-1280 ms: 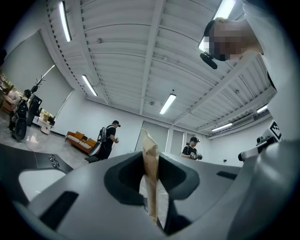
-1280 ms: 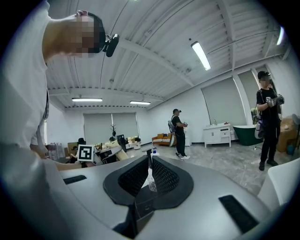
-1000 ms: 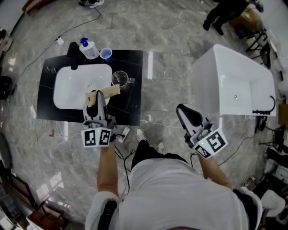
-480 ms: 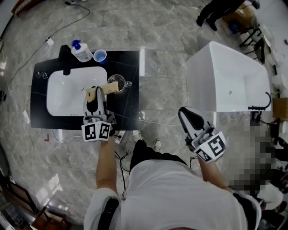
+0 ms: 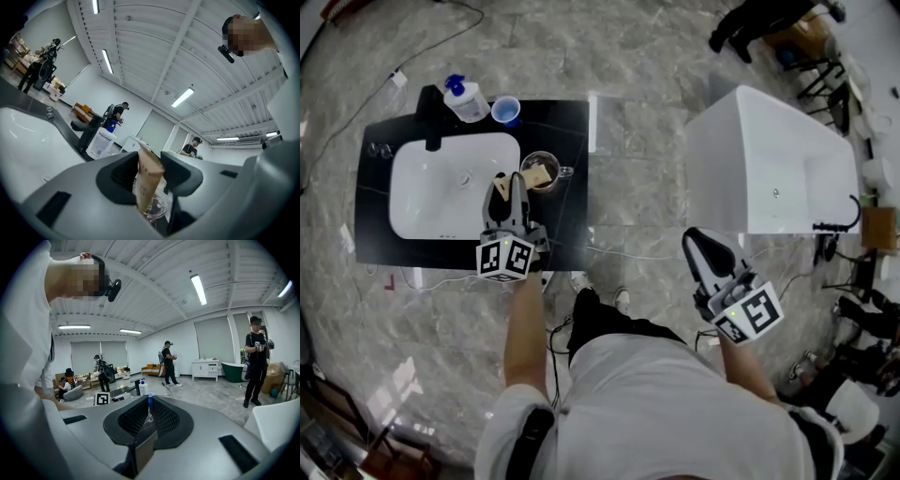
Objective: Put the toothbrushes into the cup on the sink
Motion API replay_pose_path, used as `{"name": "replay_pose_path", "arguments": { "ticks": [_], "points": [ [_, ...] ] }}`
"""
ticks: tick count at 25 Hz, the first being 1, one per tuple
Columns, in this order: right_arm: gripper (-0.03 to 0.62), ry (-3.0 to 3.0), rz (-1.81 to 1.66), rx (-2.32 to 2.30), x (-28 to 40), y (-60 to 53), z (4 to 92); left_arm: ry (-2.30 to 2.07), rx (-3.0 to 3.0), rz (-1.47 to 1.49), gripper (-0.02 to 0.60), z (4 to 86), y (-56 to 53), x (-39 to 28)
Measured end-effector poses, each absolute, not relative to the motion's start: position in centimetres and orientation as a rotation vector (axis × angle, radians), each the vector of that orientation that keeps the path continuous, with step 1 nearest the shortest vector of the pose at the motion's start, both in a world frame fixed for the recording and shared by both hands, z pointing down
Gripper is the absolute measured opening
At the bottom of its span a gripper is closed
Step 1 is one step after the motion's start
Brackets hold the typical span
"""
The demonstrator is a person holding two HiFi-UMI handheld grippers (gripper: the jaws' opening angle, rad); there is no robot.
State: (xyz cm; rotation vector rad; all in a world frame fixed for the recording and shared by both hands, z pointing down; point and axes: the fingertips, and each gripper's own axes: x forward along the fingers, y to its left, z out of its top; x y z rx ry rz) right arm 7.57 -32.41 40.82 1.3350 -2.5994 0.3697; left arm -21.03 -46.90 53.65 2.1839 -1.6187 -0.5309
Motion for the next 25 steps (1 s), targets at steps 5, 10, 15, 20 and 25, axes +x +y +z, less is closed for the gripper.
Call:
{"name": "replay_pose_path", "arguments": {
  "ticks": [5, 10, 15, 20, 25],
  "points": [
    [0.048, -2.598, 0.361, 1.351, 8.3, -32.1, 40.7, -1.66, 2.156, -0.504, 0.198, 54.2, -47.0, -21.4],
    [0.048, -2.621, 0.355, 1.351, 8.8, -31.9, 40.2, -1.745, 2.149, -0.435, 0.268, 54.1, -46.4, -22.6],
    [0.048, -2.66, 0.341, 1.339, 9.2, -31.4, 39.6, -1.81, 2.142, -0.382, 0.279, 53.3, -44.7, -23.4],
    [0.048, -2.717, 0.318, 1.311, 9.3, -30.9, 38.7, -1.848, 2.157, -0.308, 0.279, 52.3, -42.3, -23.5],
    [0.048, -2.777, 0.283, 1.286, 9.9, -29.5, 37.3, -1.92, 2.206, -0.236, 0.14, 49.8, -38.9, -22.8]
  ]
}}
